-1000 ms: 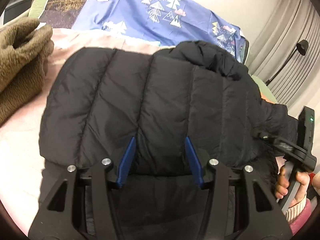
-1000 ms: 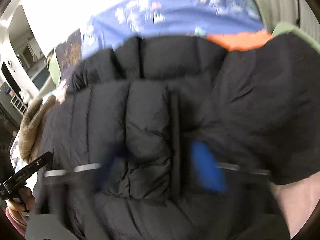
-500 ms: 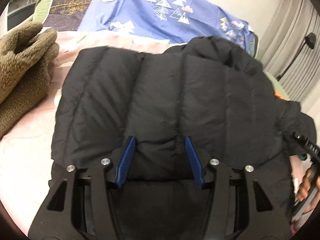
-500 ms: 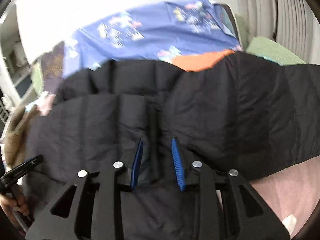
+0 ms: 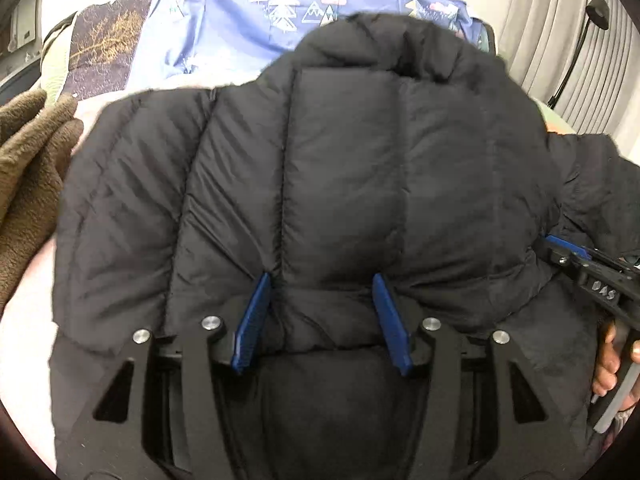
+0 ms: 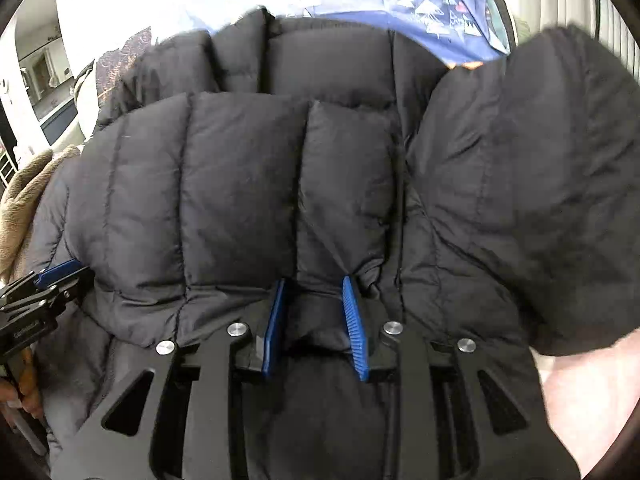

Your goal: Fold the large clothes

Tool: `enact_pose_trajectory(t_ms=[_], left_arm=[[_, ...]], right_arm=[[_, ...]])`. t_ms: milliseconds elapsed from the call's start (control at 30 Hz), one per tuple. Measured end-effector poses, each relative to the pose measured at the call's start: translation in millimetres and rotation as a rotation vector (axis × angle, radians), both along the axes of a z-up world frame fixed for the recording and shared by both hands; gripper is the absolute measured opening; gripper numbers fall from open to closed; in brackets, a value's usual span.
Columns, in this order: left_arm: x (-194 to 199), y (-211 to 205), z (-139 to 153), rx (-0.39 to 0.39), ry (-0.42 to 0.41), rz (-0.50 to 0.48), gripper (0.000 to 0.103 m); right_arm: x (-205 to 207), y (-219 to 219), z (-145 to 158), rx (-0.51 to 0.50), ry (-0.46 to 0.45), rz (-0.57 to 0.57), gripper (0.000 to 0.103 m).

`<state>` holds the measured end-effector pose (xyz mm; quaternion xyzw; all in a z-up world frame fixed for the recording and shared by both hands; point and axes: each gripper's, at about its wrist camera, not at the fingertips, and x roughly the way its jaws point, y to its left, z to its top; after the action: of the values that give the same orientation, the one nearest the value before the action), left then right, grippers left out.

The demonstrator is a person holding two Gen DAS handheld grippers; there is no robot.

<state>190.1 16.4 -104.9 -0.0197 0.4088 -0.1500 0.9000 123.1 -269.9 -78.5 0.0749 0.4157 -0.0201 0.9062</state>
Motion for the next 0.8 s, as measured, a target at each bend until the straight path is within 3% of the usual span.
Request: enact_pose_trajectory(t_ms=[100,133,300,467,533,633,800], left_arm=[[-13,4,17,-0.048,-0.038,-0.013,0.054],[-17,4,23,-0.063,-0.05,-0.023,0.054],[-37,-28,49,-0.115,-0.074,-0.137,0.054],[-45,-75,45,-0.059,-0.057,-0.209,0.054],[-46,-81,42,-0.059,-0.048,-0.216,0.054],[-49,-86,41,-0.067,-0.038,-0.212,0.054],[-46,-89,40,-0.068,-0.018,-0.208,0.054]], right_arm=[[-36,-25,34,0.077,-0.086,-0.024,0.039],[-50,-36,44,0.083,-0.118,-0.04,0.047],[-123,-140,77,0.106,-0.256,-0.237,0.06],[-208,-276,61,0.361,-0.355,-0.561,0.066],[-229,-316,54,0.469,-0.387,-0.633,0.068],[-241,-355,30,0.679,-0.426,-0.667,0.069],[-245,-388,4,0.908,-0.534,-0.652,0.071]])
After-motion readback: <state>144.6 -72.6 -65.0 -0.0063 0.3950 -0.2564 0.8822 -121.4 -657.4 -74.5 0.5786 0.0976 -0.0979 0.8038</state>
